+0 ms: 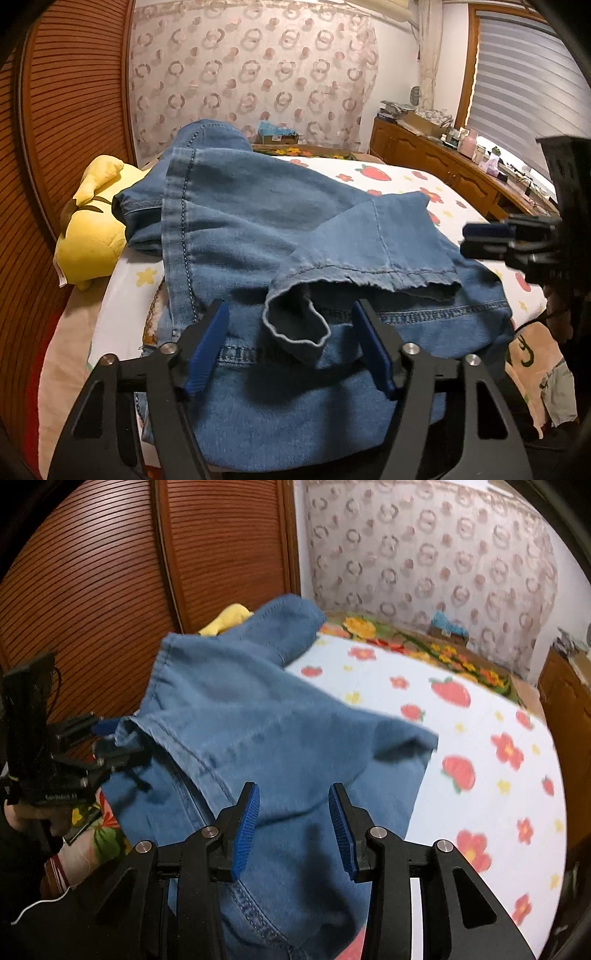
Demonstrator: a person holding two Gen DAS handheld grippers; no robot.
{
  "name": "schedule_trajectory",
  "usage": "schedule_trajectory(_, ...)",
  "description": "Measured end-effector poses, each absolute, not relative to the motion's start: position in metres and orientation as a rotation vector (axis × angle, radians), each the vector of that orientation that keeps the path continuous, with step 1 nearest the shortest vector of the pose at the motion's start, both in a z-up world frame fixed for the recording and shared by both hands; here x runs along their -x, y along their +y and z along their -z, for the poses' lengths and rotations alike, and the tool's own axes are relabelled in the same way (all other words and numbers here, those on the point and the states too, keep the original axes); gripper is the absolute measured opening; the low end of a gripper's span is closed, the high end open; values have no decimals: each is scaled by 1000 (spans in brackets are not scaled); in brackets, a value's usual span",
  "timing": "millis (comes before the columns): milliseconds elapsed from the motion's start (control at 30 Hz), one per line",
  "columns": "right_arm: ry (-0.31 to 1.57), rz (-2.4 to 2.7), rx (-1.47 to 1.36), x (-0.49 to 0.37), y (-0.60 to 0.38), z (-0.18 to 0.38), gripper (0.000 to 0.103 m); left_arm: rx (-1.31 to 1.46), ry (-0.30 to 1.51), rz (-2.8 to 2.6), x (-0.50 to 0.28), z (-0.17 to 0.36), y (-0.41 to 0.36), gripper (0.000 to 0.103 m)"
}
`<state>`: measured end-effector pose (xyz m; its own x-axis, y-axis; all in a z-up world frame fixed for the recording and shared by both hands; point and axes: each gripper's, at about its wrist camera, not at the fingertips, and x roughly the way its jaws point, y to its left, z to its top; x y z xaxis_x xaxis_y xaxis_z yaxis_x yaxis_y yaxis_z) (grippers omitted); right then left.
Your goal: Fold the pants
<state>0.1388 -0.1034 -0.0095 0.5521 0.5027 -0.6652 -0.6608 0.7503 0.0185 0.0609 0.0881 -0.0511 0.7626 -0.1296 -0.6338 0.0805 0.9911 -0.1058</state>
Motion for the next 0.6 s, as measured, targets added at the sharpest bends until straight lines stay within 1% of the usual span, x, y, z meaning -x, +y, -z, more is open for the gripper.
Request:
schedule_trajectory(133,739,-703,198,-140,-101,16,45,72,711,109,-66,58,88,67)
schedule_trajectory(267,762,-695,156,-143,-90,16,46,73,721,106,-69,64,90,67)
schedule_trajectory(333,774,-696,132,-146,-91,17,46,67,711,106,-68,64,89,64)
schedule_trajectory(400,785,-699,112,-147,-90,18,46,66,699,113,-67,63,89,55)
schedule_trajectory(433,792,-702,104,-150,-92,21,46,65,691,118,-67,62,89,52)
schedule_trajectory(500,792,-707,89,-151,-97,21,46,55,673,123,-65,60,87,42)
schedule_trajectory(600,803,-717,69,-160,-100,21,46,40,657,137,-64,57,84,39)
